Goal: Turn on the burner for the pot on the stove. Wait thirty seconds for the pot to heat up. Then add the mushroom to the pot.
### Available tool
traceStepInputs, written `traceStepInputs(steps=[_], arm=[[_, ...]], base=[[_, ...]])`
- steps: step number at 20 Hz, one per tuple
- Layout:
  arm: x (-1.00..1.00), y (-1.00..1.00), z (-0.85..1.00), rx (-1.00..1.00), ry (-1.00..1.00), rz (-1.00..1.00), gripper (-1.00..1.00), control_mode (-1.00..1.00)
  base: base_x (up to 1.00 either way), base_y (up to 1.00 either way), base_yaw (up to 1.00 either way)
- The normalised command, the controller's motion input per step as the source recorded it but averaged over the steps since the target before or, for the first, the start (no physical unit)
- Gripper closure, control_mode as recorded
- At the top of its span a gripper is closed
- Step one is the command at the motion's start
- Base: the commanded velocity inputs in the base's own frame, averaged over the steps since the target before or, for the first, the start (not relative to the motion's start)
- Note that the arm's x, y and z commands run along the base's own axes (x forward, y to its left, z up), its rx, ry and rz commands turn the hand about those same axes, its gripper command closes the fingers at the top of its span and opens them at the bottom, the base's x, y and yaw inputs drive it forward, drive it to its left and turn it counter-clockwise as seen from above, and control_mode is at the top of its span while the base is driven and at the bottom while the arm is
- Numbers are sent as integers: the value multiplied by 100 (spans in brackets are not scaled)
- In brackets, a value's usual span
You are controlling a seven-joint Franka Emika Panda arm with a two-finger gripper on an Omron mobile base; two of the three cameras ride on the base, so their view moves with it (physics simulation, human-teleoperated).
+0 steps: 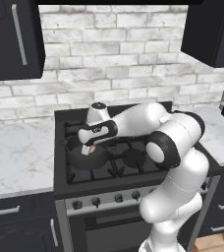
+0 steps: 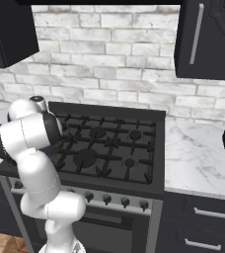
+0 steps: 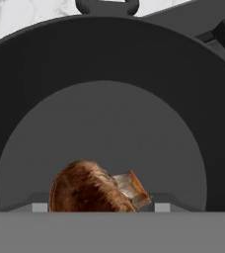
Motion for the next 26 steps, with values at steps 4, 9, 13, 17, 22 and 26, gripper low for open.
traceStepInputs(steps=[4, 9, 13, 17, 22, 26], arm=[[19, 9, -9, -1, 0, 0, 100, -100], [19, 10, -10, -2, 0, 0, 100, -100], [18, 11, -11, -2, 0, 0, 100, -100], [16, 9, -10, -1, 0, 0, 100, -100], [11, 7, -8, -1, 0, 0, -100, -100], [-1, 0, 0, 0, 0, 0, -100, -100]], base=[[0, 0, 0], [0, 0, 0], [0, 0, 0], [0, 0, 0], [0, 0, 0], [0, 0, 0]])
